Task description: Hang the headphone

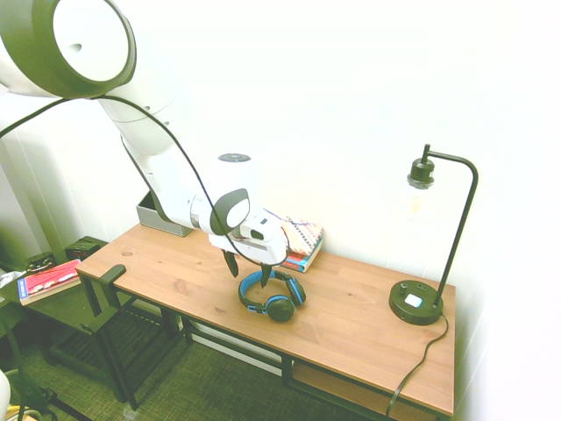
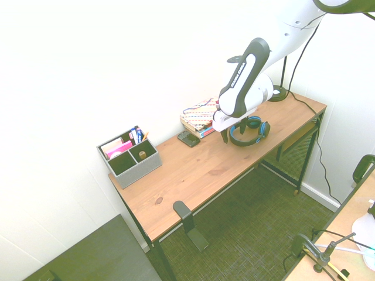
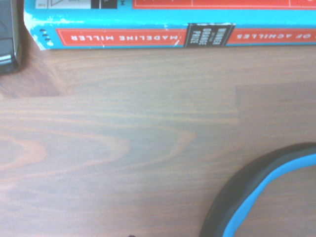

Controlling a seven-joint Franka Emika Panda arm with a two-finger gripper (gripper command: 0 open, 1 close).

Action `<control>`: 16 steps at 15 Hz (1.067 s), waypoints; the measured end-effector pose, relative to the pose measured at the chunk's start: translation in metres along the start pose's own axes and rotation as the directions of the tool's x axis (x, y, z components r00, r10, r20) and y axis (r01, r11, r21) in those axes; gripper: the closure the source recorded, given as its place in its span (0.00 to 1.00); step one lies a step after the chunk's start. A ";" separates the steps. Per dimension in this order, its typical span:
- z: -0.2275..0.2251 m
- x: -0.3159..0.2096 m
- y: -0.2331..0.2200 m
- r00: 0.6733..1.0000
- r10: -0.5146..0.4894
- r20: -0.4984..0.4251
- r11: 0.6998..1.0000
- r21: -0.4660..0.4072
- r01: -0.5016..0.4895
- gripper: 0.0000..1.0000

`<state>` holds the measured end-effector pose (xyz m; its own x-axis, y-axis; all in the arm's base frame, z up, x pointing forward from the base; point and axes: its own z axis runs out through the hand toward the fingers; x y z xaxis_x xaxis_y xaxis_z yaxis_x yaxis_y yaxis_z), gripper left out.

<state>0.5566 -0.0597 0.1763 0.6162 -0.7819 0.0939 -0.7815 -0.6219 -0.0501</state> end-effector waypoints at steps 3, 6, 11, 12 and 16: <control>0.001 0.003 0.000 1.000 0.001 0.008 1.000 -0.005 0.000 1.00; 0.002 0.003 0.001 1.000 0.002 0.016 1.000 -0.007 -0.002 1.00; 0.011 0.001 0.005 0.999 -0.008 0.035 1.000 -0.013 0.008 1.00; 0.012 0.001 0.005 0.999 -0.008 0.037 1.000 -0.013 0.008 1.00; 0.013 0.001 0.006 0.999 -0.003 0.043 1.000 -0.013 0.004 1.00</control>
<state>0.5537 -0.0652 0.1634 0.6223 -0.7811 0.0510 -0.7804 -0.6242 -0.0370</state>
